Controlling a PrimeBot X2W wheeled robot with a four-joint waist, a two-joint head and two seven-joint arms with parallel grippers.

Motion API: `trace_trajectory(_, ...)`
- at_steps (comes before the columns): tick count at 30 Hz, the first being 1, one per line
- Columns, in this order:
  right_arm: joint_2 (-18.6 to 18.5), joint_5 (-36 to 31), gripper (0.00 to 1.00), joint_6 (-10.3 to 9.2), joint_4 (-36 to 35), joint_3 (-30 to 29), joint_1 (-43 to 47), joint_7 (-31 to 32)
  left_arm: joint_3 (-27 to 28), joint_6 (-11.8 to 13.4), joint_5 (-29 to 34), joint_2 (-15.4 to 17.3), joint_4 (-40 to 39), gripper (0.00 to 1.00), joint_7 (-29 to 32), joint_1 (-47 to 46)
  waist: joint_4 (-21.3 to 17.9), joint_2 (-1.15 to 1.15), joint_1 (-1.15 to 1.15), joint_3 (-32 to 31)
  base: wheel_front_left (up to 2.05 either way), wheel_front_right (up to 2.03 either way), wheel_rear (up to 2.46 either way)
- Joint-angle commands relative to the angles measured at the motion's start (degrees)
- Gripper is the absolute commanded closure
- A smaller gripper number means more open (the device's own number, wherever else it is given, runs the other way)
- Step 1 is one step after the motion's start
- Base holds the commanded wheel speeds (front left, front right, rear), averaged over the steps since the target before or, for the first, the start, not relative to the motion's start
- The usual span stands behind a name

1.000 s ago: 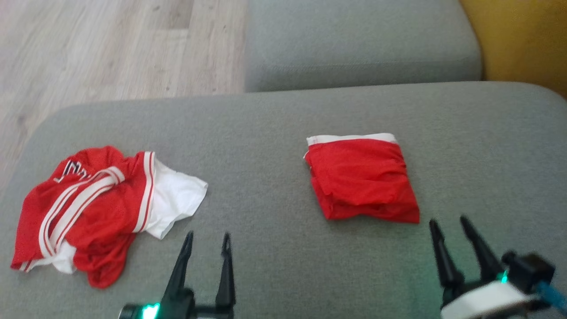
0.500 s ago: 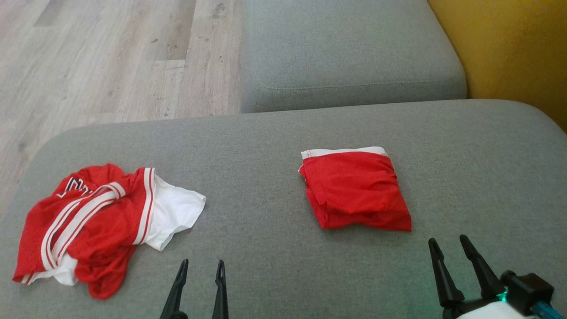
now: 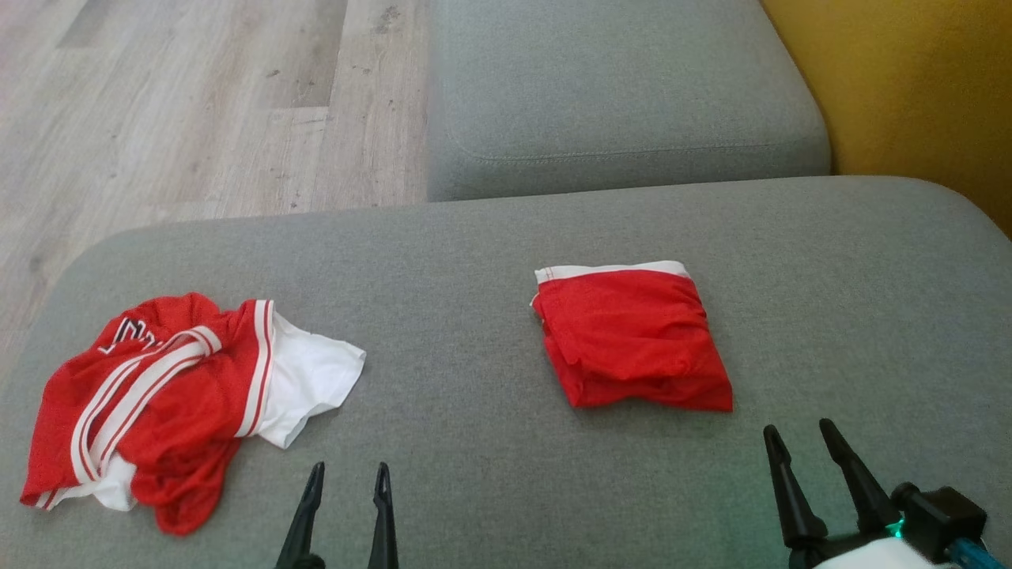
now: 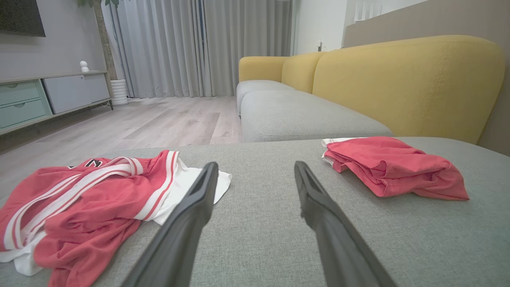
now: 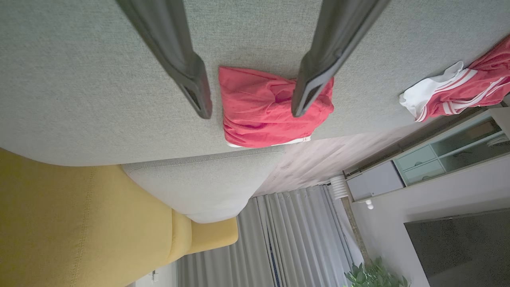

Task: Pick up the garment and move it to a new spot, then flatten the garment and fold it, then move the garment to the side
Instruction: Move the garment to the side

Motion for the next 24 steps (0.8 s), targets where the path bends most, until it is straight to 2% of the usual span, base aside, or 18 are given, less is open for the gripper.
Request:
trace_trajectory(1, -0.47, -0.44, 0.0, -0.04, -1.62, 0.75, -1.22, -0.78, 1.94, -0.26, 0.69, -0.42, -1.48, 0.0, -0.46, -2.02, -0.06, 0.0, 0.0, 0.01, 0.0, 0.0, 0.0)
trace_trajectory(17, -1.04, -0.16, 0.0, -0.04, 0.23, 0.83, -2.04, -0.79, 2.19, -0.09, 0.65, -0.62, -1.7, 0.0, -0.46, -1.8, -0.2, 0.0, 0.0, 0.79, 0.0, 0.0, 0.0)
trace_trajectory(24, -1.99, 1.14, 0.0, -0.04, 5.78, 0.09, -4.86, -0.74, 1.62, -0.15, 0.56, -0.67, -1.66, 0.0, -0.46, -2.52, 1.55, 0.0, 0.0, 2.79, 0.0, 0.0, 0.0)
